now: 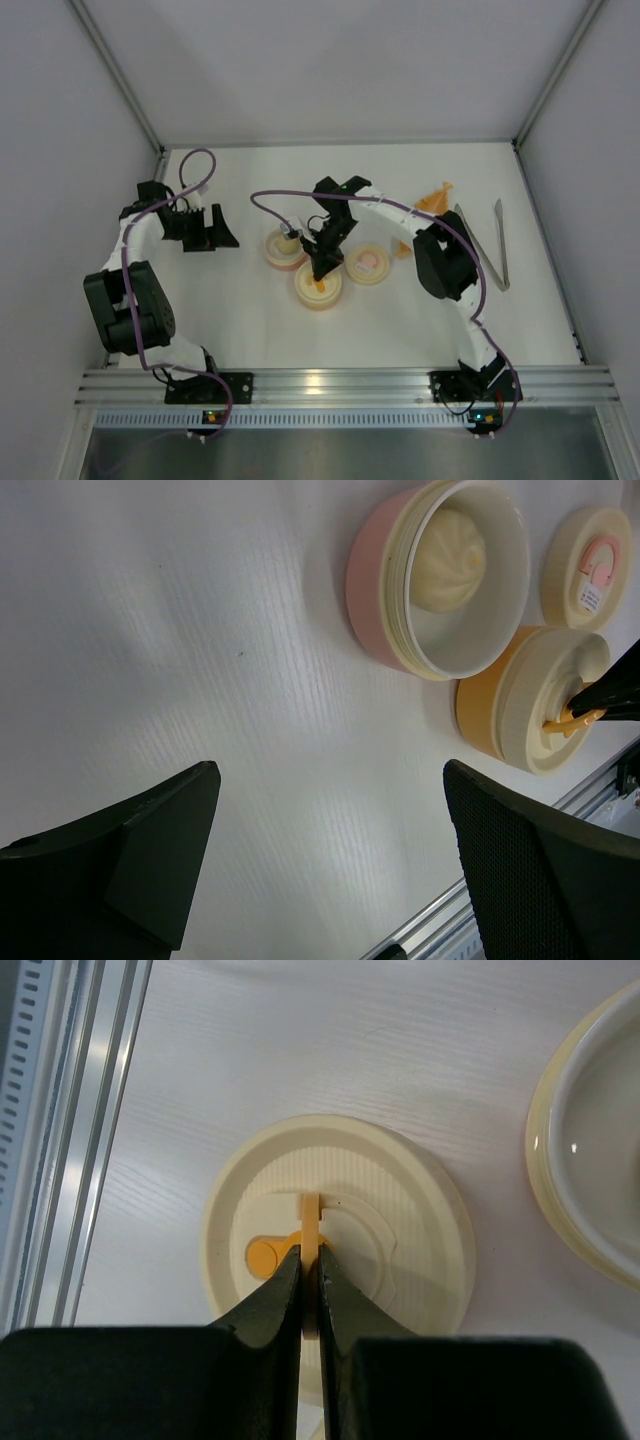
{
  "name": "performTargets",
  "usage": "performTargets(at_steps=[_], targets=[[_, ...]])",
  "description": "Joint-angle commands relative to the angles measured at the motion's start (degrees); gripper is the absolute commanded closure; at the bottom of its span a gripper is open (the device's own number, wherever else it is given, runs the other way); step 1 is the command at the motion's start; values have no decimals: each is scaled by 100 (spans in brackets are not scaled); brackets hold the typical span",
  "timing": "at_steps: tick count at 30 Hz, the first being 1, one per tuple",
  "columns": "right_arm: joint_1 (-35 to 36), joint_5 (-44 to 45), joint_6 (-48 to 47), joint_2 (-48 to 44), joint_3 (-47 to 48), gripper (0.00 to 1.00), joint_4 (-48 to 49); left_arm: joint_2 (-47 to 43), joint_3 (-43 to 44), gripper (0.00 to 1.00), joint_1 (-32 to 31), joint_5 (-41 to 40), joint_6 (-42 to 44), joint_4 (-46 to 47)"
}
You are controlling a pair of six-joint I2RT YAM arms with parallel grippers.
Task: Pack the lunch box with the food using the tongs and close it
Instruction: Close the box lid on the packing box.
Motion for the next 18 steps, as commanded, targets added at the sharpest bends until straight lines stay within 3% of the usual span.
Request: performTargets(at_steps=[1, 3, 5, 10, 18], targets=[[37, 962, 54, 348, -530, 100, -166, -271, -82, 2, 5, 65, 142, 109], [10, 927, 141, 233, -636, 97, -131, -333, -109, 2, 5, 82, 142, 144], [10, 918, 194, 58, -855, 83, -35, -386, -135, 2, 5, 134, 159, 153], [10, 778, 344, -197, -979, 69, 80, -535, -153, 2, 5, 301, 168, 197], [-7, 646, 572, -338, -812, 63, 159, -614, -126, 2, 5, 346, 186, 118]])
